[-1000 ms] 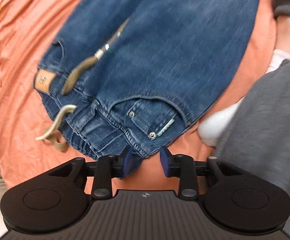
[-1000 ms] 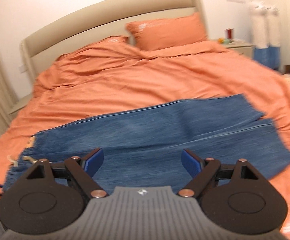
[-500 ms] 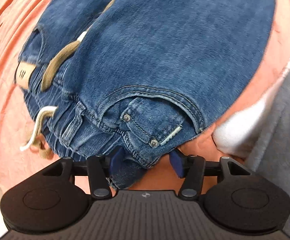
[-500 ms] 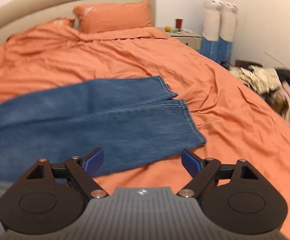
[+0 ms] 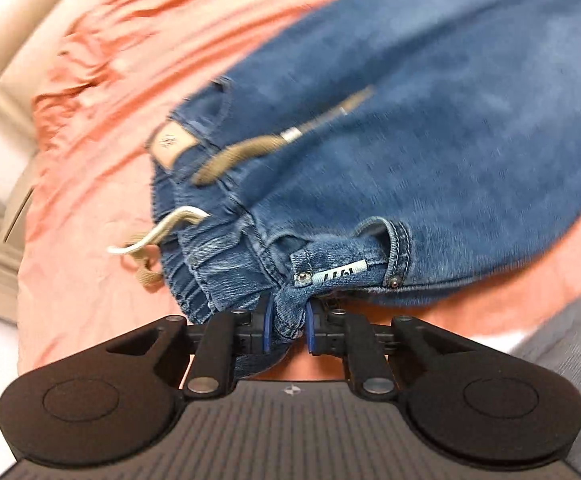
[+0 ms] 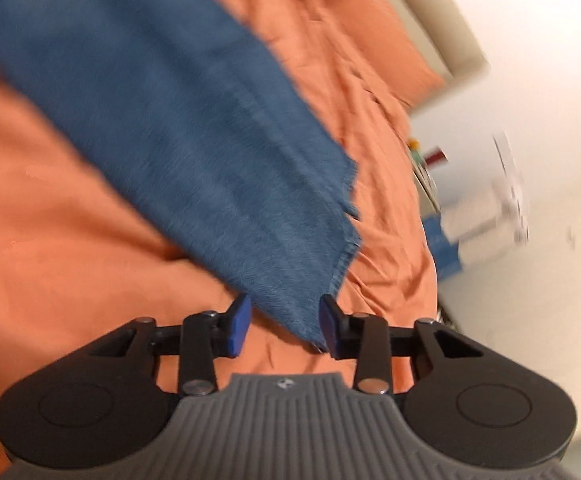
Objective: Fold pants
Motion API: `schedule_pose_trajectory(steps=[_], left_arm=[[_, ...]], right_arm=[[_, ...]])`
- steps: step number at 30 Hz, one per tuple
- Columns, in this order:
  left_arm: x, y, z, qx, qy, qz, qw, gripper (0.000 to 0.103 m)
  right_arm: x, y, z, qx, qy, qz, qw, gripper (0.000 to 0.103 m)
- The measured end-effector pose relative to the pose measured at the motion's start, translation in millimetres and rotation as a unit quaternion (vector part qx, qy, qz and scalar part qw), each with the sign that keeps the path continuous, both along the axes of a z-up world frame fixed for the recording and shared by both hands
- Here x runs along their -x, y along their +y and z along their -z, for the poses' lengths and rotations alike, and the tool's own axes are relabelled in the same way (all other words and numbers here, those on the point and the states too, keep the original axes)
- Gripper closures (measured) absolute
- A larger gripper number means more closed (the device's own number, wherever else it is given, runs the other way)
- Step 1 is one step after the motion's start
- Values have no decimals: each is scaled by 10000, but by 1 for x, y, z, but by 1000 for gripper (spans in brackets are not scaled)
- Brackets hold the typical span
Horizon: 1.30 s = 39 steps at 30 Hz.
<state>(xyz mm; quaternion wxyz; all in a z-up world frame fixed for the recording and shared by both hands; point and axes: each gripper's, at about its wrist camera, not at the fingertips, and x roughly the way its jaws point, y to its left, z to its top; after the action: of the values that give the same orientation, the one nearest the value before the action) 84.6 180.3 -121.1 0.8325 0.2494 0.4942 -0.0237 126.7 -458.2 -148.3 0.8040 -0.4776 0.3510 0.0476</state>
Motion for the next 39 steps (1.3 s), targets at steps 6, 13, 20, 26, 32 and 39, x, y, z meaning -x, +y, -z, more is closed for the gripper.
schedule_pose_trajectory(steps=[6, 13, 20, 26, 32, 39], left_arm=[[5, -2, -19, 285, -533, -615, 9963, 87], [9, -7, -35, 156, -971, -907, 9910, 87], [-12, -10, -88, 89, -1706, -1126, 9788, 88], [-82, 5, -123, 221, -1796, -1660, 9694, 88], [-166, 21, -102, 163, -1581, -1969, 9675, 88], [-248, 31, -34, 55, -1010, -2070, 9731, 88]], right_arm=[[-6, 3, 44, 883, 90, -554, 9945, 85], [-11, 4, 35, 936, -532, -478, 9930, 103], [-41, 14, -48, 400, -1494, -31, 9880, 103], [-121, 26, -105, -146, -1620, 535, 9852, 103], [-218, 43, -90, -68, -1293, 795, 9884, 103], [-322, 66, -20, 280, -587, 801, 9947, 103]])
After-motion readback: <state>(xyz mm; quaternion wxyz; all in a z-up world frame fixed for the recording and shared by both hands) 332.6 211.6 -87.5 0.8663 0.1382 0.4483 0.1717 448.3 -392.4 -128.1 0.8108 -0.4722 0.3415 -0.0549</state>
